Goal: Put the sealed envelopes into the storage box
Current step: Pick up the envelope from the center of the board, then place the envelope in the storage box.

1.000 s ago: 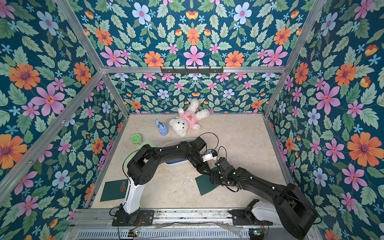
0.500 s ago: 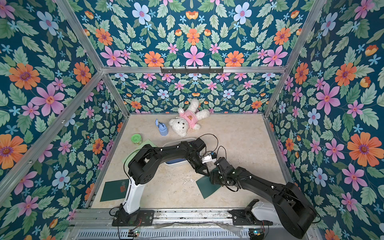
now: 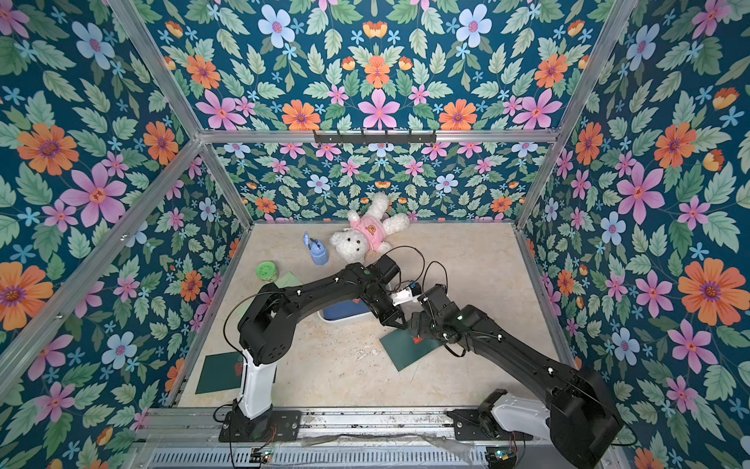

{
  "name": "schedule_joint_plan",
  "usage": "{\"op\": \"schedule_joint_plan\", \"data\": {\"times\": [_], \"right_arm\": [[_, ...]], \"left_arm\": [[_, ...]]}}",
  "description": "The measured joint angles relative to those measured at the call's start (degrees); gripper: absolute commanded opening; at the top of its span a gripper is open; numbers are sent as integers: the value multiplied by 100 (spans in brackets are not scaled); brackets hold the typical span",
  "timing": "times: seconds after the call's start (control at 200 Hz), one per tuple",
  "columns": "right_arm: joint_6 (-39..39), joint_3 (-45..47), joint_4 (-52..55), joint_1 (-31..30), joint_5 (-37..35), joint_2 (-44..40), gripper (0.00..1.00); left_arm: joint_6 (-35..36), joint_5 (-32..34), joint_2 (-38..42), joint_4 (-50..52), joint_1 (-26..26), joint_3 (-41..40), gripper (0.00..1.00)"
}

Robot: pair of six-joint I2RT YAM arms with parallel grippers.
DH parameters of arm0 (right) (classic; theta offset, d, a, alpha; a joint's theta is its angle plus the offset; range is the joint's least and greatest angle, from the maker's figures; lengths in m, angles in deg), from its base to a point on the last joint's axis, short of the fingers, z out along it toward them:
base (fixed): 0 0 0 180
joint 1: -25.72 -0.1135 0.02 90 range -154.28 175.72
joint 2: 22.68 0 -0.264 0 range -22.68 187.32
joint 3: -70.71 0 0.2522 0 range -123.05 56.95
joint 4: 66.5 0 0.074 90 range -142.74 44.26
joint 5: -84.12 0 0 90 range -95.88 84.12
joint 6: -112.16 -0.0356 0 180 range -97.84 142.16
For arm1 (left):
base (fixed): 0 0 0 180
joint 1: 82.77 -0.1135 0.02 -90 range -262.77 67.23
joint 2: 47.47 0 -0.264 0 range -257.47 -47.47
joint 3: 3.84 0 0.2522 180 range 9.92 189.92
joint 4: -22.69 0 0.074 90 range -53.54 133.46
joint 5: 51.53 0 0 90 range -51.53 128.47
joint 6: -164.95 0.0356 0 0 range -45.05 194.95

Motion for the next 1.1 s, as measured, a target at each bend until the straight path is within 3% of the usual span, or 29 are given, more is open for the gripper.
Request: {"op": "schedule_joint_plan", "data": {"times": [0.255, 0.55, 0.8, 0.955, 1.1], "right_arm": [[535, -570, 461, 859, -120, -474, 98], [898, -1054, 278, 1261, 184, 234, 81], [1023, -1318, -326, 1272, 695, 1130, 65], [1064, -1705, -643, 931, 1075, 1864, 60], [1062, -2190, -988, 708, 1368, 2520, 57]], "left_arm": [[-96, 640, 426, 551, -271, 151, 0], [-254, 1816, 1051, 1239, -756, 800, 0], [-354, 3145, 1563, 1539, -1467, 1078, 0], [111, 3615, 1578, 1711, -1685, 1161, 0], [815, 3729, 1322, 2096, -1869, 1410, 7]]}}
